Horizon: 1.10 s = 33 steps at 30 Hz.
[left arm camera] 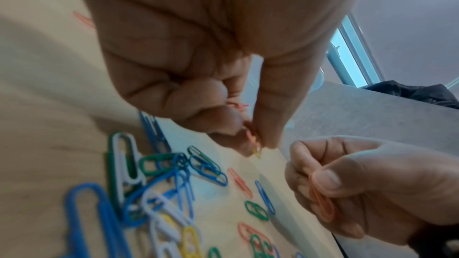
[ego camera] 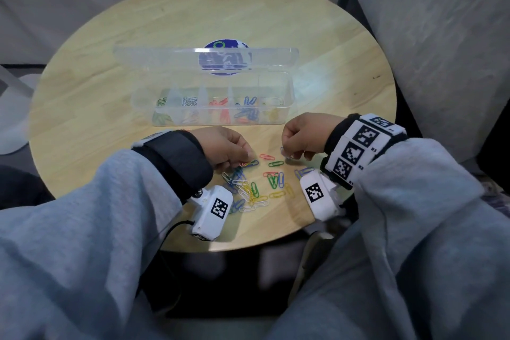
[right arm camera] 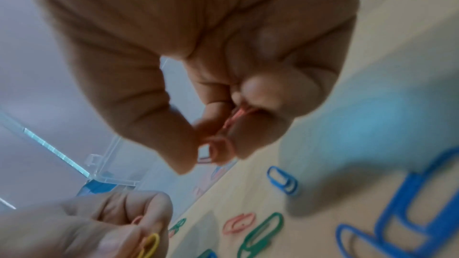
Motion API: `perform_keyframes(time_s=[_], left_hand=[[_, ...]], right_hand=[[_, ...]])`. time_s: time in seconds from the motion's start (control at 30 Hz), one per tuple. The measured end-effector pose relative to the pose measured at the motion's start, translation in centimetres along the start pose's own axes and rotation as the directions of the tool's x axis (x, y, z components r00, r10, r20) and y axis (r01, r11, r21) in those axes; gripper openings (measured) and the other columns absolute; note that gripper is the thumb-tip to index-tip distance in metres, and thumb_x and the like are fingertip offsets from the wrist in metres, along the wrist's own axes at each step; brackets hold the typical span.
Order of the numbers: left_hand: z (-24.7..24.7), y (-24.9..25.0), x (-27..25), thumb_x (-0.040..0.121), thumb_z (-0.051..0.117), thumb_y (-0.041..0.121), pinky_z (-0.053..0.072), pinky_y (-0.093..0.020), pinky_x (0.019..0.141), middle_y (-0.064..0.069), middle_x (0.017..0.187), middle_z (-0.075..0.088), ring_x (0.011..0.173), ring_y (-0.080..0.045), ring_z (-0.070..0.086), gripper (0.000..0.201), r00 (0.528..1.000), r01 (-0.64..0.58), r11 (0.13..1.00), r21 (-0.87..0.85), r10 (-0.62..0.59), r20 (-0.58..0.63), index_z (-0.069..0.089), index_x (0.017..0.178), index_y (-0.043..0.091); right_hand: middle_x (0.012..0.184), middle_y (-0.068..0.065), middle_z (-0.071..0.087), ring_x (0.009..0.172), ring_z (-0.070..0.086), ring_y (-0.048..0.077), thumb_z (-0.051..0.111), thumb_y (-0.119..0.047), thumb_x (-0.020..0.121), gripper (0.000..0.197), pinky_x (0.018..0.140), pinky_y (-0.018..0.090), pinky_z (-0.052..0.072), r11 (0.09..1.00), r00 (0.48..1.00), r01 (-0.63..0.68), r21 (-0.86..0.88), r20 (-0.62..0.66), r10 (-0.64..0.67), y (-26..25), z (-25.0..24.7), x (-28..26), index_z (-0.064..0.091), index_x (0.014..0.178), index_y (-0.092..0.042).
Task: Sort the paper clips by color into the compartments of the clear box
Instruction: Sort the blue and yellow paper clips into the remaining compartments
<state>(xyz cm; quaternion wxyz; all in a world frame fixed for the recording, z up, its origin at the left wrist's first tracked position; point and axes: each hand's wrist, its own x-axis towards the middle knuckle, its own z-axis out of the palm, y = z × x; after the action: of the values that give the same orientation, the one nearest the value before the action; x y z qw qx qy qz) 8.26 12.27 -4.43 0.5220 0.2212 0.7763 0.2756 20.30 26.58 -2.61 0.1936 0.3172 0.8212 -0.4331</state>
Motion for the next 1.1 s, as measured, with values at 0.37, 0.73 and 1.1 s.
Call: perform_keyframes(time_s=[0.37, 0.73, 1.1], left_hand=[[-0.7, 0.1, -0.5, 0.089, 0.056, -0.002, 0.049, -0.010, 0.046, -0.006, 0.063, 0.059, 0.038, -0.002, 0.057, 0.018, 1.000, 0.001, 0.998, -0.069, -0.001, -0.001, 0.063, 0.076, 0.009], [-1.6, 0.8, -1.5, 0.094, 0.042, 0.007, 0.046, -0.013, 0.039, -0.004, 0.050, 0.064, 0.040, -0.010, 0.061, 0.020, 0.997, -0.009, 0.887, -0.461, -0.026, -0.069, 0.050, 0.075, 0.009], [-2.8, 1.7, -2.7, 0.090, 0.040, 0.006, 0.022, -0.019, 0.046, 0.001, 0.057, 0.039, 0.051, -0.011, 0.029, 0.026, 0.986, -0.035, 0.999, -0.030, 0.029, -0.162, 0.053, 0.070, 0.017]], right_hand=[[0.063, 0.012, 0.047, 0.049, 0.047, 0.020, 0.039, 0.007, 0.093, 0.032, 0.035, 0.018, 0.043, 0.940, 0.993, -0.055, 0.338, 0.119, 0.016, -0.3, 0.8, 0.4, 0.056, 0.068, -0.003], [0.057, 0.006, 0.046, 0.049, 0.044, 0.019, 0.052, -0.022, 0.094, 0.031, 0.045, 0.024, 0.037, 0.986, 0.994, -0.081, 0.147, 0.078, 0.070, -1.8, 1.4, 0.9, 0.043, 0.067, -0.012], [0.099, 0.006, 0.060, 0.085, 0.052, 0.020, 0.058, -0.024, 0.087, 0.019, 0.067, 0.025, 0.042, 0.785, 0.999, -0.031, -0.619, -0.008, 0.033, -4.0, 2.7, 1.9, 0.063, 0.101, -0.011]])
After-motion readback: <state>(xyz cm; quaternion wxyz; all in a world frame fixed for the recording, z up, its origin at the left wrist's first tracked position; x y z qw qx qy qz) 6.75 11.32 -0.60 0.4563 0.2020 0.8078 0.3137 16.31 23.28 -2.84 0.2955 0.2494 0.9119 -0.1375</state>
